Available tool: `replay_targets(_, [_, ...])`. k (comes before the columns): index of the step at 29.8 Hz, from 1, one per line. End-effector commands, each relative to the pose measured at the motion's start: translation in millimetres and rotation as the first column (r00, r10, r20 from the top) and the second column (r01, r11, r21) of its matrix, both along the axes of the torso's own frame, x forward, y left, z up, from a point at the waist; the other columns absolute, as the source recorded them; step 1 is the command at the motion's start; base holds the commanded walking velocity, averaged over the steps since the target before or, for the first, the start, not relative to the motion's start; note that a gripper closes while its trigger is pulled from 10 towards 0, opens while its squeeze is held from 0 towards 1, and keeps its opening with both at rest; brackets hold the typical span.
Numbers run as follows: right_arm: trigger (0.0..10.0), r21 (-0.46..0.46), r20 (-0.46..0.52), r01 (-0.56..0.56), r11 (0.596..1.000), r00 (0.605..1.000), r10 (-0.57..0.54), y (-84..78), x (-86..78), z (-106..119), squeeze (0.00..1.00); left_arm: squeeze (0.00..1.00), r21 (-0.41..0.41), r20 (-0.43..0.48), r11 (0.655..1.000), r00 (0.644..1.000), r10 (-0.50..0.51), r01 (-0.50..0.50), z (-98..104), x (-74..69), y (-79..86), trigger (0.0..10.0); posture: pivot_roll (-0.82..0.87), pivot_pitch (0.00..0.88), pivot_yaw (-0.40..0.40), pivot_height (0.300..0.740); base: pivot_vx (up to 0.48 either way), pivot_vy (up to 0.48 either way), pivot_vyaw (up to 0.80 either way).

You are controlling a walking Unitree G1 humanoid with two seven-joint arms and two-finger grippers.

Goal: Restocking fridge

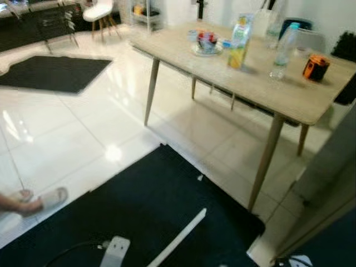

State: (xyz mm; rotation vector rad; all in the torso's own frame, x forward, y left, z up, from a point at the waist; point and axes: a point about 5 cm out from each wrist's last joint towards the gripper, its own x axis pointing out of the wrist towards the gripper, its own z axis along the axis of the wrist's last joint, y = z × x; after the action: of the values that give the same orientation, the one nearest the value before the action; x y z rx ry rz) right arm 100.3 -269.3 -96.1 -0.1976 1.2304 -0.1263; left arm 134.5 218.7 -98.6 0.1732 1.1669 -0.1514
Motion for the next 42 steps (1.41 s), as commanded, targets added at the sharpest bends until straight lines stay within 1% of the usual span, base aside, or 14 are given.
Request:
replay_targets(1, [10.0,0.004,0.010,0.004,1.000,1.000,-0.004,1.2,3.8,1,0.00,0.00,0.003,-0.002,1.000,1.000,-0.002,0.002,0,-0.6,-0.2,10.0,-0.04,0.000,0.026,0.740,0.379,0.000,0.00])
replay_targets(14, [10.0,-0.002,0.006,0.008,1.000,1.000,-0.008,1.3,3.6,0,0.00,0.00,-0.006,-0.012,1.000,1.000,-0.015,0.015,-2,-2.8,-5.4,10.0,-0.03,0.000,0.027,0.740,0.378,0.000,0.00])
replay_targets(17, [10.0,-0.002,0.004,0.013,1.000,1.000,-0.013,1.2,2.4,0,0.00,0.00,-0.013,-0.021,1.000,1.000,-0.023,0.022,-5,-7.2,-13.8,10.0,-0.03,0.000,0.028,0.740,0.380,0.000,0.00])
replay_targets(21, [10.0,-0.011,-0.018,0.003,1.000,1.000,-0.003,1.4,0.0,-1,0.00,0.00,-0.016,-0.019,1.000,0.999,-0.027,0.027,-5,-5.9,-17.7,10.0,-0.03,0.000,0.028,0.740,0.379,0.000,0.00])
replay_targets(24, [10.0,-0.010,-0.027,-0.006,1.000,1.000,0.006,2.3,-0.8,-1,0.00,0.00,-0.018,-0.014,0.999,0.999,-0.030,0.030,-5,-4.0,-20.3,10.0,-0.03,0.000,0.026,0.740,0.376,0.000,-0.80])
replay_targets(31, [10.0,-0.016,-0.027,-0.012,1.000,1.000,0.012,1.9,-0.7,-1,0.00,0.00,-0.018,-0.016,0.999,0.999,-0.035,0.035,-6,-5.2,-21.1,10.0,-0.03,0.000,0.027,0.740,0.377,0.000,-0.79])
replay_targets(42, [10.0,-0.027,-0.031,-0.016,1.000,0.999,0.016,0.9,-0.1,-1,0.00,0.00,-0.022,-0.025,0.999,0.999,-0.043,0.042,-7,-9.2,-24.9,10.0,-0.03,0.000,0.024,0.740,0.374,0.000,0.00])
